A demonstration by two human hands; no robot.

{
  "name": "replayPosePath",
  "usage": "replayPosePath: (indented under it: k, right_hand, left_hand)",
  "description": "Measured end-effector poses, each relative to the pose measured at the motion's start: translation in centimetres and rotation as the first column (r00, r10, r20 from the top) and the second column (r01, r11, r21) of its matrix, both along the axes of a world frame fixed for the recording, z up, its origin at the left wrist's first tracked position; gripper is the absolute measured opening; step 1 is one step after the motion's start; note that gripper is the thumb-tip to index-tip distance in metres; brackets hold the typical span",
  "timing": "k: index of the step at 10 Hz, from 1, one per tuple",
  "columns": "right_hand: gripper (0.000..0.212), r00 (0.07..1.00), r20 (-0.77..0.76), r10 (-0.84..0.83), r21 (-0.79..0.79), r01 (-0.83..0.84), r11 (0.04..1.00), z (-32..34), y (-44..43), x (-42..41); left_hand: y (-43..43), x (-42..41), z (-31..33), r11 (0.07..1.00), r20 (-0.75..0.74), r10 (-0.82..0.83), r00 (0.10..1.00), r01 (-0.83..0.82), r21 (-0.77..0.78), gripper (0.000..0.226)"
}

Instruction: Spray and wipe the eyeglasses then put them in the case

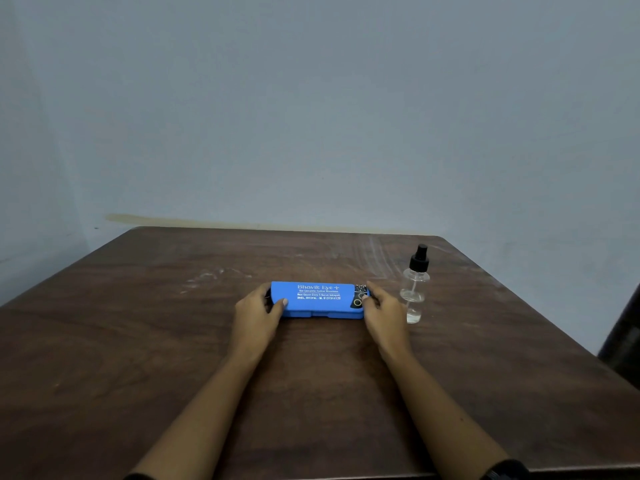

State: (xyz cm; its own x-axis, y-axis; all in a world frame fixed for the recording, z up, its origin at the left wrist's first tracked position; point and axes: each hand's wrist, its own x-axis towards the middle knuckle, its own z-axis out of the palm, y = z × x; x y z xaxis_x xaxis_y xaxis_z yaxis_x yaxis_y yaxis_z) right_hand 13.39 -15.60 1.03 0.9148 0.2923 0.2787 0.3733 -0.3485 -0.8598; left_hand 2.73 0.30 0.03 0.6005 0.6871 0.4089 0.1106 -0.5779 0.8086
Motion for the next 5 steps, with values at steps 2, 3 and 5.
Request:
replayPosePath:
  k: [2, 3, 5]
  right_hand:
    - [0.039, 1.000, 0.017, -0.012, -0.018, 0.013, 1.000, -0.24, 0.09, 0.14]
    - [0.039, 1.000, 0.019, -0.021, -0.027, 0.022, 0.999, -0.25, 0.06, 0.18]
    - [0.034, 0.989, 0.128, -0.073, -0.049, 0.080, 0.996, -0.31, 0.27, -0.10]
  left_hand:
    - [0.25, 0.26, -0.45, 1.000, -0.029, 0.003, 1.000, -0.003, -0.010, 0.038]
    - [0.37, 0.28, -0.59, 1.000, -0.048, -0.001, 0.999, 0.001, -0.014, 0.037]
    - [0.02, 0.34, -0.53, 0.996, -0.048, 0.067, 0.997, -0.064, 0.060, 0.049]
